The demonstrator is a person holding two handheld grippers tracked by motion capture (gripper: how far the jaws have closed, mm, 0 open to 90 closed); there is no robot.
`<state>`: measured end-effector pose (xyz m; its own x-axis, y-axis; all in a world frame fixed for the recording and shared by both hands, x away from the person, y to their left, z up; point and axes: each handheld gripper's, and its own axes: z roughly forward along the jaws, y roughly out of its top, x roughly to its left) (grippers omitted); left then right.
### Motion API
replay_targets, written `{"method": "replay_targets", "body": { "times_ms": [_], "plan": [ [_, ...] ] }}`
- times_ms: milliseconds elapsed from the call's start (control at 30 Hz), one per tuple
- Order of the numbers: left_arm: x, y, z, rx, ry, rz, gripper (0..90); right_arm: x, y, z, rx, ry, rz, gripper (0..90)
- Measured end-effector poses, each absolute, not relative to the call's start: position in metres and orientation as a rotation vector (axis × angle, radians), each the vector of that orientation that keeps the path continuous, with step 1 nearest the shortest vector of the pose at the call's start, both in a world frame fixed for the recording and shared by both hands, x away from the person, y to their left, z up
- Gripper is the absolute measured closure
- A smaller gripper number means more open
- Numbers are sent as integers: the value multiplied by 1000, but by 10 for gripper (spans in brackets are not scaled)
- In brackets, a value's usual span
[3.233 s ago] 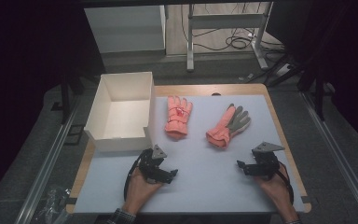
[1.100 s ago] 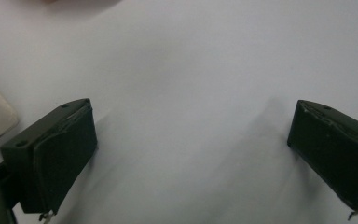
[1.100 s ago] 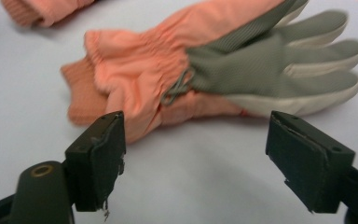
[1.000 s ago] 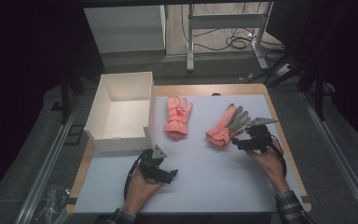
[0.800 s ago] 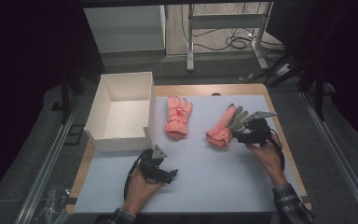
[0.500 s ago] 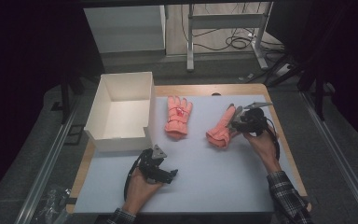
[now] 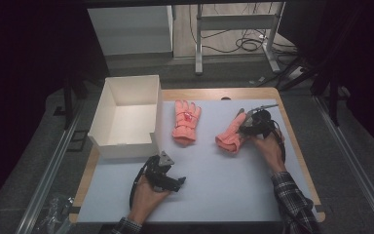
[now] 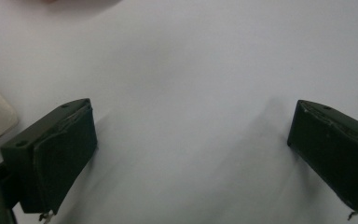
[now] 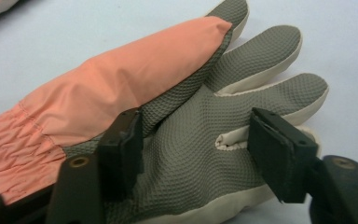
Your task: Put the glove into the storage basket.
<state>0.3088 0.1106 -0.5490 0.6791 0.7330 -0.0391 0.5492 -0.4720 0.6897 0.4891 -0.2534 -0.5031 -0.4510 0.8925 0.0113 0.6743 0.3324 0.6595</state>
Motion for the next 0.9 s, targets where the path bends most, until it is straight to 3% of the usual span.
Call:
{"method": "replay_targets", "body": {
  "times_ms": [33,100,167,200,267,900],
  "plan": [
    [309,111,-549,2198,981,342,13,488,-253,-504,1404,2266,888,495],
    [309,111,-549,2198,981,343,13,488,-253,-505,1420,2261,891,533],
    [309,111,-549,2198,981,342,13,486,-254,-505,1426,2253,892,690],
    [309,111,-549,2198,981,343,13,486,-254,-505,1426,2253,892,690],
    [309,111,-549,2198,981,342,13,485,-253,-504,1425,2251,907,773],
    [309,111,-549,2198,980,343,13,457,-259,-471,1270,2323,1054,819]
  ]
}}
